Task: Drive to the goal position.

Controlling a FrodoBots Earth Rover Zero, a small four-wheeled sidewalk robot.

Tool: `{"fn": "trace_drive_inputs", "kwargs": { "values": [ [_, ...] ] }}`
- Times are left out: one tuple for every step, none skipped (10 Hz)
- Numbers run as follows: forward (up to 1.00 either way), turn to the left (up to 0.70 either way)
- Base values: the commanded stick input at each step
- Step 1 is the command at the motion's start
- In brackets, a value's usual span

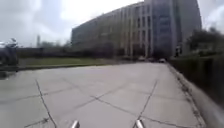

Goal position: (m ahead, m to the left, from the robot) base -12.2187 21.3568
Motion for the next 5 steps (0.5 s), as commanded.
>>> {"fn": "trace_drive_inputs", "kwargs": {
  "values": [
    [0.00, 0.45],
    [0.00, 0.45],
    [0.00, 0.45],
    [0.00, 0.45],
    [0.00, 0.45]
  ]
}}
